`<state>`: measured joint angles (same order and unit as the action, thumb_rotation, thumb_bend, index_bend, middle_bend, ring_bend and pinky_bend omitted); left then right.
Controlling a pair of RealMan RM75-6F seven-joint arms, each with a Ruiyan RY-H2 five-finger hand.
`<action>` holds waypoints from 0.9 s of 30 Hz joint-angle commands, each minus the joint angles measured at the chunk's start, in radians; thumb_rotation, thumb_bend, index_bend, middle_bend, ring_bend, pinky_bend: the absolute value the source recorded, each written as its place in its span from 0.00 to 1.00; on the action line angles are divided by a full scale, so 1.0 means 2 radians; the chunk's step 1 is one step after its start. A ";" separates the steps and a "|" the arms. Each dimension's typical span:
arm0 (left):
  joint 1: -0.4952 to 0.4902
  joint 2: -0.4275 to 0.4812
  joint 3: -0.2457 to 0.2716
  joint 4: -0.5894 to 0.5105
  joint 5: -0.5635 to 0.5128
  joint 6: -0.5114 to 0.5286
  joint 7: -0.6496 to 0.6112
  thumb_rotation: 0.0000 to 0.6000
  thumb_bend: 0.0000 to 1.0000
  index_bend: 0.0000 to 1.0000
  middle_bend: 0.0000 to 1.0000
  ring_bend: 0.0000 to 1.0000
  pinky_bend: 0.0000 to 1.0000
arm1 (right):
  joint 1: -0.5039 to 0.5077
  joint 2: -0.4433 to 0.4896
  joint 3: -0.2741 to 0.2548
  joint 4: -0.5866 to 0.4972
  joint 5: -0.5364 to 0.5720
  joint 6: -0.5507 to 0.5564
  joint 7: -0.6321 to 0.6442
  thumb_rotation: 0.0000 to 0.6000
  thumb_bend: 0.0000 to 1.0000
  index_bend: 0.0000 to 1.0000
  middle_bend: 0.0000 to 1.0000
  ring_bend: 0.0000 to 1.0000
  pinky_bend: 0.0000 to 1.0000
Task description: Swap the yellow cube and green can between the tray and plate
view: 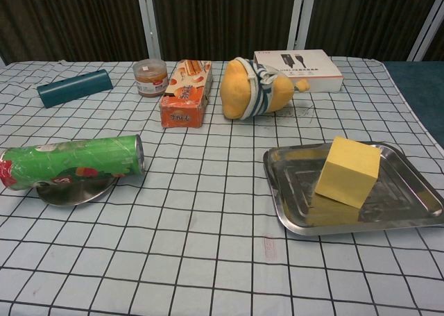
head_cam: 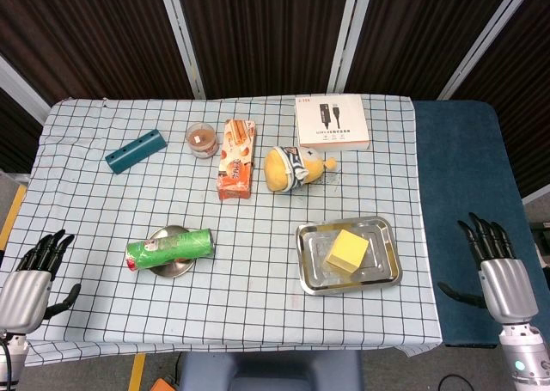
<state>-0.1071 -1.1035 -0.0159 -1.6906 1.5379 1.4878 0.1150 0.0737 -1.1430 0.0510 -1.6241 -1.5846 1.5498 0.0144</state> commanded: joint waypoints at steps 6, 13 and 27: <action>0.000 -0.004 -0.001 0.003 0.006 0.003 0.005 1.00 0.36 0.00 0.00 0.00 0.19 | 0.001 0.003 -0.005 -0.003 -0.006 -0.004 0.009 1.00 0.05 0.00 0.00 0.00 0.00; -0.001 -0.006 -0.001 0.010 0.007 0.002 -0.001 1.00 0.36 0.00 0.00 0.00 0.19 | 0.011 0.012 -0.020 0.001 -0.032 -0.023 0.024 1.00 0.05 0.00 0.00 0.00 0.00; -0.002 -0.006 -0.001 0.006 0.007 0.000 0.006 1.00 0.36 0.00 0.00 0.00 0.19 | 0.072 0.046 -0.016 -0.062 0.008 -0.148 0.005 1.00 0.02 0.00 0.00 0.00 0.00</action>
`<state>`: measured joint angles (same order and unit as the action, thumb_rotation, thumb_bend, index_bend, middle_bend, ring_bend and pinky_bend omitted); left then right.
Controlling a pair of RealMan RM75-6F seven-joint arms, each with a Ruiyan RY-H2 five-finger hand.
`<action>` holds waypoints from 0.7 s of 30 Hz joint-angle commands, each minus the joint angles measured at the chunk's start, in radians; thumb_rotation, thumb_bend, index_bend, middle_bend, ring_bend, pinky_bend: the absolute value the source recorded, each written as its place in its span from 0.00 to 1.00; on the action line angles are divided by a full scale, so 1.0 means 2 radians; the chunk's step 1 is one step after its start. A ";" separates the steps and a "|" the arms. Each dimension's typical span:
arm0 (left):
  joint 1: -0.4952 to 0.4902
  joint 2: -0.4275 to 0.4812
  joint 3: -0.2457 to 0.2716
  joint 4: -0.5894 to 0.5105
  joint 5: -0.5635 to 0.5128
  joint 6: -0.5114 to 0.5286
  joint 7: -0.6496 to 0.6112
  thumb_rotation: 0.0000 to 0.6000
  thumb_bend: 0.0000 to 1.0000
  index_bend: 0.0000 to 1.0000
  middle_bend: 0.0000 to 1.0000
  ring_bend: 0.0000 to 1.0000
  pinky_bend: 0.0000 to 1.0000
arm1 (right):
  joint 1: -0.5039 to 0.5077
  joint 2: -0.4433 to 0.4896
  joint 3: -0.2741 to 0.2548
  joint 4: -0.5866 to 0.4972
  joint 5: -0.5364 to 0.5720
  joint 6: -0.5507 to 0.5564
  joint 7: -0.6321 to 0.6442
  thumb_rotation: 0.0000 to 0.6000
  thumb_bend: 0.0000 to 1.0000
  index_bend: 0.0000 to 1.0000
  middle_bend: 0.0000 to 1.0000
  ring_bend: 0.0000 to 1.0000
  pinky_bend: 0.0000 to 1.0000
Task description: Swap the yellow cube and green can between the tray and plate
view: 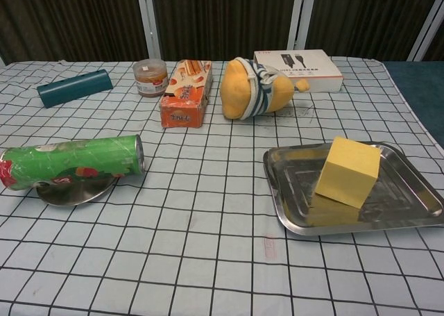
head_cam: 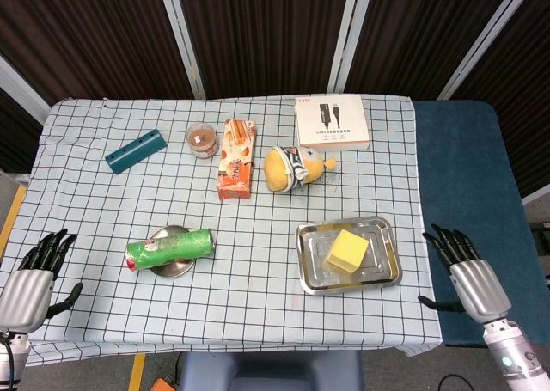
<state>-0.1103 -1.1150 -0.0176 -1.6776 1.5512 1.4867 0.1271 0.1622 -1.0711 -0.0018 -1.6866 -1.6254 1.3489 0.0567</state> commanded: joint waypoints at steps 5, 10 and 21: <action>0.001 0.002 -0.002 0.000 -0.005 0.001 -0.003 1.00 0.36 0.00 0.00 0.00 0.19 | 0.076 0.004 0.030 -0.059 0.086 -0.129 -0.053 1.00 0.01 0.00 0.00 0.00 0.00; 0.002 0.003 -0.004 0.001 -0.009 0.001 -0.007 1.00 0.36 0.00 0.00 0.00 0.19 | 0.117 -0.014 0.045 -0.066 0.151 -0.195 -0.097 1.00 0.01 0.00 0.00 0.00 0.00; 0.003 0.005 -0.004 -0.001 -0.009 0.002 -0.007 1.00 0.36 0.00 0.00 0.00 0.19 | 0.189 -0.066 0.063 -0.041 0.273 -0.262 -0.160 1.00 0.01 0.00 0.00 0.00 0.00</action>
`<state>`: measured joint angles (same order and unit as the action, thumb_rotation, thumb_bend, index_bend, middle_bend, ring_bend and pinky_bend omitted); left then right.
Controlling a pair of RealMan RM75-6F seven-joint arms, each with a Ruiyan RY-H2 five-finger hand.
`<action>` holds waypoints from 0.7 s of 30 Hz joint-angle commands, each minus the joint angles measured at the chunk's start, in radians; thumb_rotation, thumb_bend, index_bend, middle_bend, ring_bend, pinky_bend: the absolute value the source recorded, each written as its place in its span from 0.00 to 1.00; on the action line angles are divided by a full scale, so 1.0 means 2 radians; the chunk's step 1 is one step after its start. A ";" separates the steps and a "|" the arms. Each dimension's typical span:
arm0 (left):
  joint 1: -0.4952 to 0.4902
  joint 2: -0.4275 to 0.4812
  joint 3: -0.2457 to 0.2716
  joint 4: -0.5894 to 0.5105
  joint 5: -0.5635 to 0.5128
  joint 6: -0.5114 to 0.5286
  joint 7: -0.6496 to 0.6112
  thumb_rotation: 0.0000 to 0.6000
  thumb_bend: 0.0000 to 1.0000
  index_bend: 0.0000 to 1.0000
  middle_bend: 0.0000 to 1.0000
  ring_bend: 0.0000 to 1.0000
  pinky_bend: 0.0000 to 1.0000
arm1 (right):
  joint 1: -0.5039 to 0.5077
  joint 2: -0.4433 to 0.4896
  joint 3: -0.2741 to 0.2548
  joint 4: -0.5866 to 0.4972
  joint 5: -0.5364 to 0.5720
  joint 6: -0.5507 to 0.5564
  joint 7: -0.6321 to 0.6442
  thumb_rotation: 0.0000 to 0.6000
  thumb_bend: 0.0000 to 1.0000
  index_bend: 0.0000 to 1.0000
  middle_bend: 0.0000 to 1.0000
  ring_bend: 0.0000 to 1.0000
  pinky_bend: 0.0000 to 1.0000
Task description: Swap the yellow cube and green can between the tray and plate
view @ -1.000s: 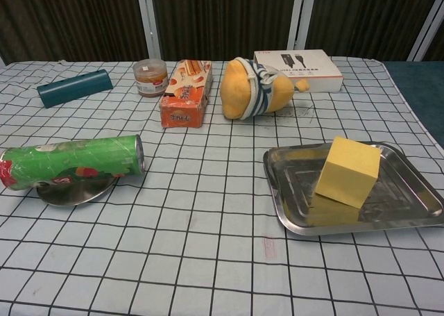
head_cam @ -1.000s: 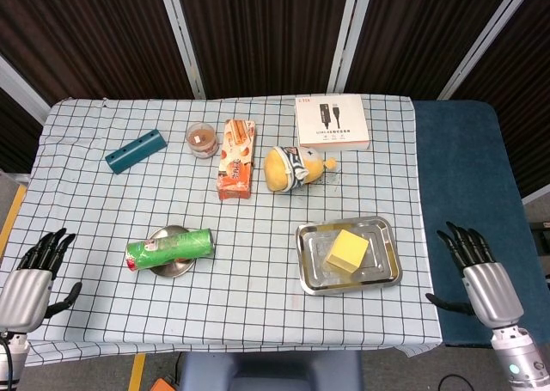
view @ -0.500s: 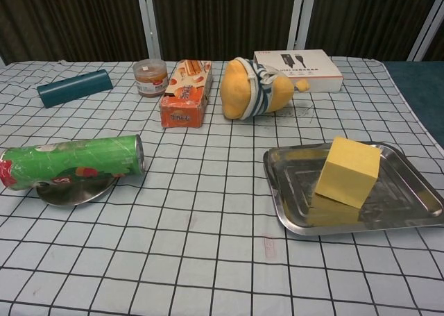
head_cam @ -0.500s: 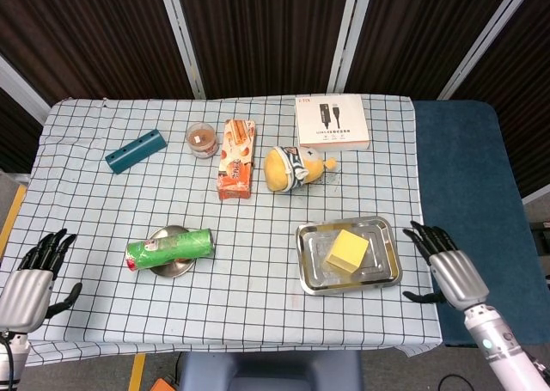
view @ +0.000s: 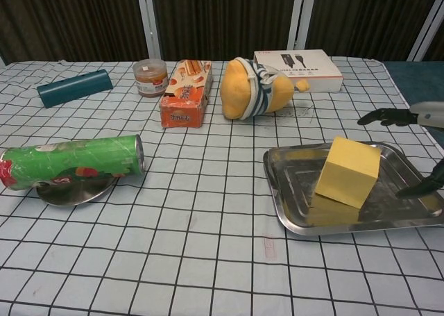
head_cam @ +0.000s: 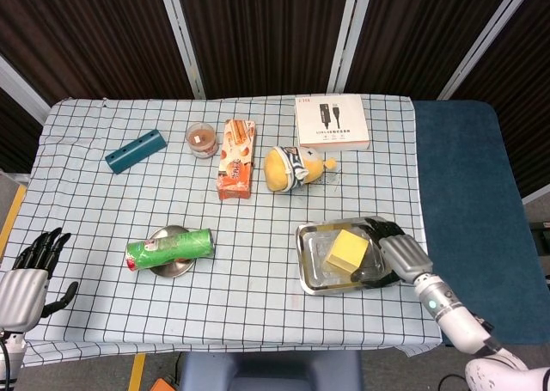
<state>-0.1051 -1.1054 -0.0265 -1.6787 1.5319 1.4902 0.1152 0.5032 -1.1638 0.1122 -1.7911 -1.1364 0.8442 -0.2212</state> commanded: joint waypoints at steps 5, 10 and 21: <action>0.001 0.002 0.000 -0.001 0.002 0.003 -0.004 1.00 0.36 0.00 0.00 0.00 0.19 | 0.044 -0.048 0.010 0.034 0.076 -0.019 -0.047 1.00 0.01 0.00 0.01 0.01 0.00; 0.002 0.003 0.000 0.000 0.001 0.003 -0.007 1.00 0.36 0.00 0.00 0.00 0.19 | 0.070 -0.072 0.012 0.051 0.121 -0.028 -0.063 1.00 0.01 0.01 0.04 0.04 0.01; 0.002 0.005 0.000 -0.001 0.002 0.002 -0.010 1.00 0.36 0.00 0.00 0.00 0.19 | 0.081 -0.100 0.012 0.067 0.139 0.027 -0.080 1.00 0.01 0.34 0.34 0.37 0.31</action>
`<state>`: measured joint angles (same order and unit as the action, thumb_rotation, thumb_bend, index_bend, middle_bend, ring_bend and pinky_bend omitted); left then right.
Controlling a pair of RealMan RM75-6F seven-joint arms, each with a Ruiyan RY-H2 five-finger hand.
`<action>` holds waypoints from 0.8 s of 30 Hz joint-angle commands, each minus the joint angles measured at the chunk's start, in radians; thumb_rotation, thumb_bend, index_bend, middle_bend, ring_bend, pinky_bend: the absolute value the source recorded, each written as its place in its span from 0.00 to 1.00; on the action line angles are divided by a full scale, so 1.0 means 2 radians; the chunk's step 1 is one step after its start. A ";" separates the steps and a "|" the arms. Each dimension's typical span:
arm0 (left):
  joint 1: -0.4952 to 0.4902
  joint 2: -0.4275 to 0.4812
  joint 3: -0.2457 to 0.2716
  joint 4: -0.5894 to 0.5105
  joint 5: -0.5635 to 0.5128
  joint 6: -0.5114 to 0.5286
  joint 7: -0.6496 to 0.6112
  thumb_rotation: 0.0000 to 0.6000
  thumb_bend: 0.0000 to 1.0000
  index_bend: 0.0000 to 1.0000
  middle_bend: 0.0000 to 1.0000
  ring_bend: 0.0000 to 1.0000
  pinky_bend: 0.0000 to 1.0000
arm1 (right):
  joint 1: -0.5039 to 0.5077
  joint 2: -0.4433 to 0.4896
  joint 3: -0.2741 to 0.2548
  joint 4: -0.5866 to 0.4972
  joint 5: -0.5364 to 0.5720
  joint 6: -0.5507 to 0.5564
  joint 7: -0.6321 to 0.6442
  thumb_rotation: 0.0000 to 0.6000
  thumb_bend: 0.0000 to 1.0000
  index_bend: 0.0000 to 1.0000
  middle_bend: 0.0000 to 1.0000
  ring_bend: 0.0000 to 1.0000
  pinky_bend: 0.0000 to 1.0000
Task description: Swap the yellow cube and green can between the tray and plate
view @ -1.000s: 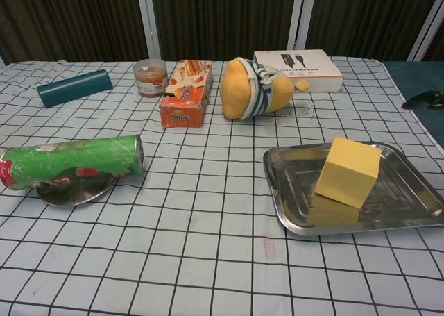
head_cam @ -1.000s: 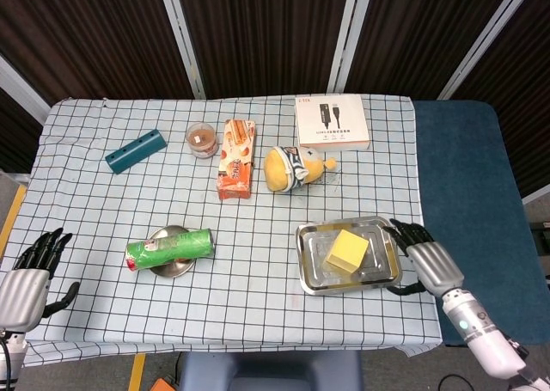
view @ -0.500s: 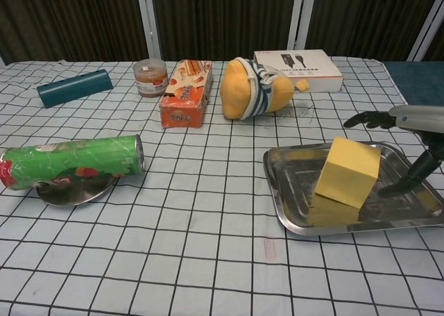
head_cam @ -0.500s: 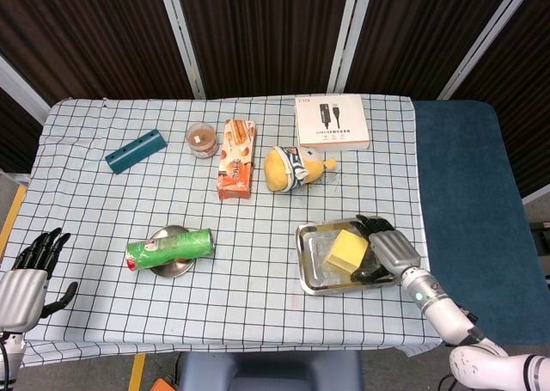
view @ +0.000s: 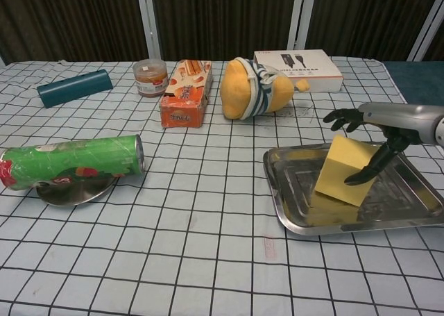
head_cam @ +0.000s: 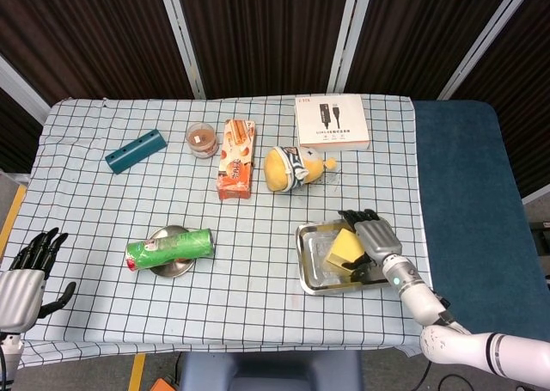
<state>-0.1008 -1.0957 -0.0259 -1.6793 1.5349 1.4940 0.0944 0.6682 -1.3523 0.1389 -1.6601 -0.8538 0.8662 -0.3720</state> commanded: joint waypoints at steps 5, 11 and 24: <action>0.000 0.000 0.001 -0.001 0.002 0.001 0.002 1.00 0.36 0.00 0.00 0.00 0.19 | -0.005 -0.007 -0.008 -0.004 -0.001 0.040 -0.020 1.00 0.02 0.46 0.42 0.50 0.50; 0.000 0.000 0.001 -0.002 0.002 0.000 0.004 1.00 0.36 0.00 0.00 0.00 0.19 | -0.003 -0.016 0.001 -0.001 -0.003 0.066 -0.023 1.00 0.11 0.57 0.50 0.61 0.63; 0.001 0.001 0.003 -0.005 0.005 0.001 0.017 1.00 0.36 0.00 0.00 0.00 0.19 | 0.068 -0.070 0.055 -0.002 -0.079 0.052 -0.020 1.00 0.16 0.63 0.54 0.65 0.65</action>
<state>-0.1000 -1.0945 -0.0206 -1.6892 1.5446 1.4947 0.1285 0.7696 -1.4566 0.2347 -1.6903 -0.9976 0.9920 -0.3903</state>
